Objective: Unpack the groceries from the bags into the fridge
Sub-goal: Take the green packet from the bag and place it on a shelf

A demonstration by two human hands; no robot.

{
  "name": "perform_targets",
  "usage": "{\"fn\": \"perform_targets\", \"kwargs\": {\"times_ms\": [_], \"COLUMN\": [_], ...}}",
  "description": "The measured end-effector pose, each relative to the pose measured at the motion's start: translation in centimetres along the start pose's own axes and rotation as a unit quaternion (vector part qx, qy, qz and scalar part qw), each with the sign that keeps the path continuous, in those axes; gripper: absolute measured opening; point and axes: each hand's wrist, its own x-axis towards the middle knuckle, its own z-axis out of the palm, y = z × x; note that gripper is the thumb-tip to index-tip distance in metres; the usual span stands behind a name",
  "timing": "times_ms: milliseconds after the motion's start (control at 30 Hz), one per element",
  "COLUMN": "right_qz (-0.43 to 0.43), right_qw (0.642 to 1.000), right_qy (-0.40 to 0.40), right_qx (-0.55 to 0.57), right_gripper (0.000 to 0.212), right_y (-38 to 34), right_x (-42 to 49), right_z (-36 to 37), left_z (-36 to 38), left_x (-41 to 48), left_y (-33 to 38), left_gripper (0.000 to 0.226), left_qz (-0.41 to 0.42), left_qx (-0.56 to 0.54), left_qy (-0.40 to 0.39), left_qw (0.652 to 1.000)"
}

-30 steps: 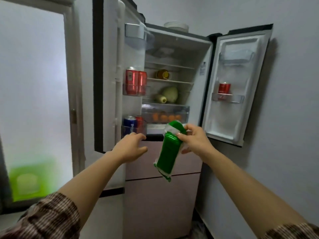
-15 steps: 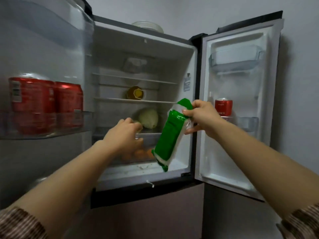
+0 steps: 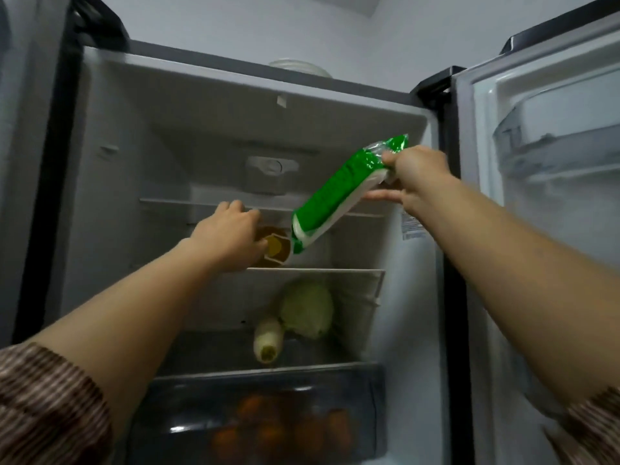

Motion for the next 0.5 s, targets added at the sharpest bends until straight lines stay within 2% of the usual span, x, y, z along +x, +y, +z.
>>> {"fn": "perform_targets", "kwargs": {"times_ms": [100, 267, 333, 400, 500], "right_qz": [-0.004, -0.039, -0.082, -0.141, -0.196], "right_qw": [0.996, 0.986, 0.982, 0.975, 0.964], "right_qy": [0.052, 0.133, 0.161, 0.172, 0.140], "right_qx": [0.067, 0.093, 0.054, -0.015, -0.113], "right_gripper": [0.021, 0.001, 0.006, 0.011, 0.014], "right_y": [1.0, 3.9, 5.4, 7.3, 9.9], "right_x": [3.4, 7.9, 9.5, 10.8, 12.1], "right_z": [1.7, 5.0, 6.2, 7.1, 8.1], "left_z": [1.7, 3.8, 5.1, 6.6, 8.0], "left_x": [3.4, 7.9, 8.4, 8.3, 8.7], "left_y": [-1.1, -4.5, -5.5, -6.0, -6.5], "left_gripper": [0.061, 0.056, 0.049, 0.044, 0.042], "left_qz": [-0.006, -0.014, -0.014, 0.000, 0.012], "left_qx": [-0.042, -0.026, -0.054, -0.086, -0.104], "left_qy": [0.039, 0.031, 0.042, 0.099, 0.169], "left_qw": [0.998, 0.999, 0.998, 0.991, 0.980]}}
